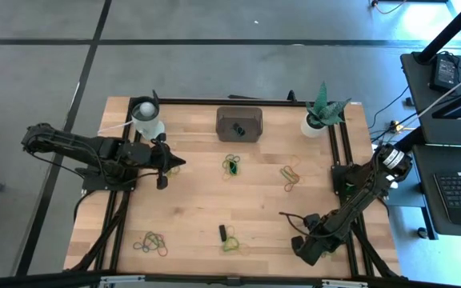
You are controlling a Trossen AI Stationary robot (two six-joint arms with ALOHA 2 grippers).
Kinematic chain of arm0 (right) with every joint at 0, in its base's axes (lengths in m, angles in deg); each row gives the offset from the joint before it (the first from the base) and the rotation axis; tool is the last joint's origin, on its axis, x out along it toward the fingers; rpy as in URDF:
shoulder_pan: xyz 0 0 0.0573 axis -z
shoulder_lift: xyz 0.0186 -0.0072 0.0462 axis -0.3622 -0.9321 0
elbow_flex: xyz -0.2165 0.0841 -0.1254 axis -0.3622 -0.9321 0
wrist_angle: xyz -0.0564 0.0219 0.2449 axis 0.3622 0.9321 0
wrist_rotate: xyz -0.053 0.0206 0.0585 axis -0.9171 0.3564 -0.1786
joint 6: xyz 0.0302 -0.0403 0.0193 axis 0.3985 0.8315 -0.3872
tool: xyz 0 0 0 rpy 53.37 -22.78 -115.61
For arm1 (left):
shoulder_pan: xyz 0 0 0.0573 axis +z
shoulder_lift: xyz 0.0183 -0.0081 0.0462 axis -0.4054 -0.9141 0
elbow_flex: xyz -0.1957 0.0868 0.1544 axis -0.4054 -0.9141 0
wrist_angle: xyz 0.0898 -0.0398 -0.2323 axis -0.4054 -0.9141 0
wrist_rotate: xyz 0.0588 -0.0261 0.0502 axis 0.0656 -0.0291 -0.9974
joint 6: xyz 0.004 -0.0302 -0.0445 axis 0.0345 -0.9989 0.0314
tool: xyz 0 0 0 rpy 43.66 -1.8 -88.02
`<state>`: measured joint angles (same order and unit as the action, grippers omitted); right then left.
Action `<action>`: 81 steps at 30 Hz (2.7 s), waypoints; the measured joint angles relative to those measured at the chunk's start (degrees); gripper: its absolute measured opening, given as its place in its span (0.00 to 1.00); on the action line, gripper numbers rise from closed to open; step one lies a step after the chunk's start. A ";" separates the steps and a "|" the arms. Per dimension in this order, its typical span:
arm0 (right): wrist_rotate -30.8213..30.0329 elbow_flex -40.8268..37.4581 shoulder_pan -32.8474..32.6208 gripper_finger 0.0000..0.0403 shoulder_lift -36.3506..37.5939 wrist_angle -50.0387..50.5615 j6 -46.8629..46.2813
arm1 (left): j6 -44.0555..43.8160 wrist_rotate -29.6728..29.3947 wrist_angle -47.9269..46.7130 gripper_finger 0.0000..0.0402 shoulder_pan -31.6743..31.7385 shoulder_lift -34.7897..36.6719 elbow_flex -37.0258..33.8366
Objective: Pick and place rubber bands into bin
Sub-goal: Put the green rubber band into the bin
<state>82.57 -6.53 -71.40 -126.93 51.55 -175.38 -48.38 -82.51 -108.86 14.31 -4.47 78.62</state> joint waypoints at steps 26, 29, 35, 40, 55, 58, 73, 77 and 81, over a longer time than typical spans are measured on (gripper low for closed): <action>2.54 2.62 -0.01 0.02 0.00 2.51 1.84 | 1.70 -1.49 0.13 0.01 0.00 0.00 0.00; 2.52 5.51 -0.01 0.01 0.00 7.27 2.29 | 1.73 -1.49 0.14 0.01 0.00 0.00 0.00; 2.07 9.12 -0.01 0.06 0.09 13.77 4.13 | 1.73 -1.49 0.13 0.01 0.00 0.00 0.00; 0.32 9.15 -0.01 0.08 0.09 13.80 4.27 | 1.73 -1.47 0.14 0.01 0.00 0.00 0.00; -5.20 9.15 0.02 0.02 0.09 13.14 4.76 | 1.72 -1.45 0.13 0.01 0.00 0.00 0.00; -5.24 9.15 -0.01 0.02 0.29 11.60 5.50 | 1.73 -1.45 0.15 0.01 0.00 0.00 0.00; -13.04 9.15 -0.01 0.01 9.84 16.17 5.28 | 1.70 -1.45 0.15 0.01 0.00 0.00 0.00; -21.50 9.15 -0.01 0.01 12.40 16.36 5.42 | 1.70 -1.45 0.15 0.01 0.01 0.02 0.00; -27.66 9.15 0.02 0.01 13.18 17.04 6.44 | 1.71 -1.45 0.13 0.01 0.01 0.02 0.00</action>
<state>54.91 2.61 -71.39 -113.75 68.59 -168.94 -46.67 -83.95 -108.73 14.32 -4.45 78.62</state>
